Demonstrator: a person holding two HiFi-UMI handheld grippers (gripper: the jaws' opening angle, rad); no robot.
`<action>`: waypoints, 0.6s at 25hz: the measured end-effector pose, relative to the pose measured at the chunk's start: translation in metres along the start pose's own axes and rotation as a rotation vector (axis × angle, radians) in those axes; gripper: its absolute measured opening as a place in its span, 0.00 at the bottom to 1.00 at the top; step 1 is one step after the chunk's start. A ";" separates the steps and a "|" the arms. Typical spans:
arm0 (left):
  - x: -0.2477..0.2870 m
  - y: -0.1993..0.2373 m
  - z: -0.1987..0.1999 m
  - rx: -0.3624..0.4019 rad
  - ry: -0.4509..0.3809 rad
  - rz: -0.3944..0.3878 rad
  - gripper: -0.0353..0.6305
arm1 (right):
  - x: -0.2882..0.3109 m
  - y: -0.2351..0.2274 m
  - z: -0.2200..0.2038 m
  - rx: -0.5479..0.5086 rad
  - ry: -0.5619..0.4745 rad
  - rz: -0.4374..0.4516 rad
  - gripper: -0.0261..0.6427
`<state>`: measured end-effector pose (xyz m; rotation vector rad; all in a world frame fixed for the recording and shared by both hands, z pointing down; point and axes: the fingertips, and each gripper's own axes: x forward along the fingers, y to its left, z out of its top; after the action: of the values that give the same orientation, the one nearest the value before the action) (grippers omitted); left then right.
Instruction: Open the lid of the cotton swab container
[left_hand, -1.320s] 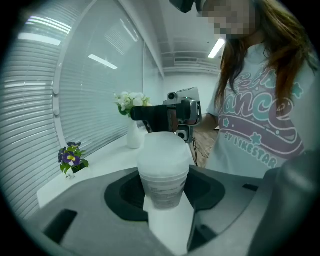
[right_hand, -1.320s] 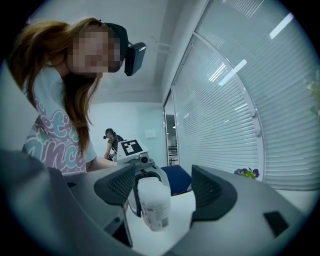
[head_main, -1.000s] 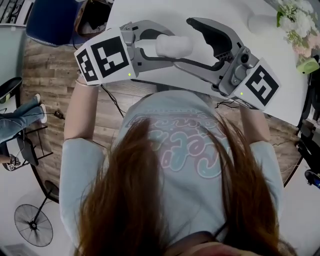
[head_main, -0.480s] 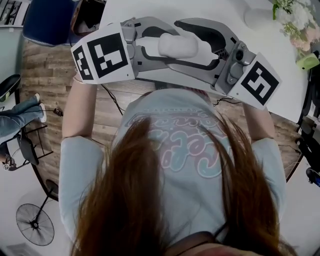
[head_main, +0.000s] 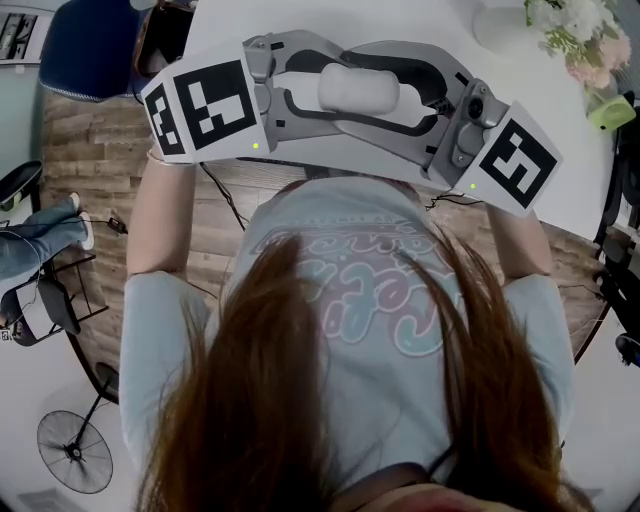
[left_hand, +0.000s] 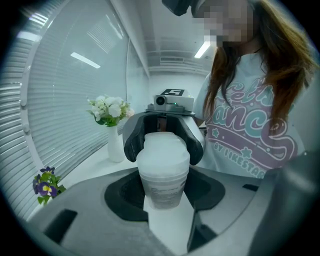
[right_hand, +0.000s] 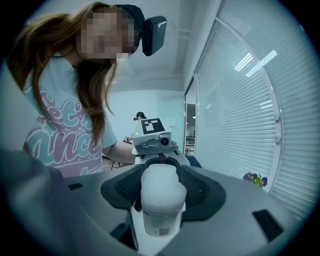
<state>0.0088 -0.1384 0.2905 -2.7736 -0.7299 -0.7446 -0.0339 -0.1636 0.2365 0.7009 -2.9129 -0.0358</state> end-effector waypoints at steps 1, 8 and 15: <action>0.001 0.000 0.001 -0.003 -0.003 -0.003 0.35 | -0.001 0.000 0.000 -0.004 0.002 -0.001 0.39; 0.005 -0.002 0.001 0.007 0.002 -0.002 0.35 | 0.000 0.004 -0.002 -0.008 0.022 0.010 0.37; 0.010 -0.001 -0.003 0.002 0.015 0.002 0.35 | -0.002 0.004 -0.009 0.001 0.041 0.033 0.36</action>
<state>0.0149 -0.1336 0.2982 -2.7636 -0.7247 -0.7624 -0.0330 -0.1591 0.2456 0.6452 -2.8847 -0.0166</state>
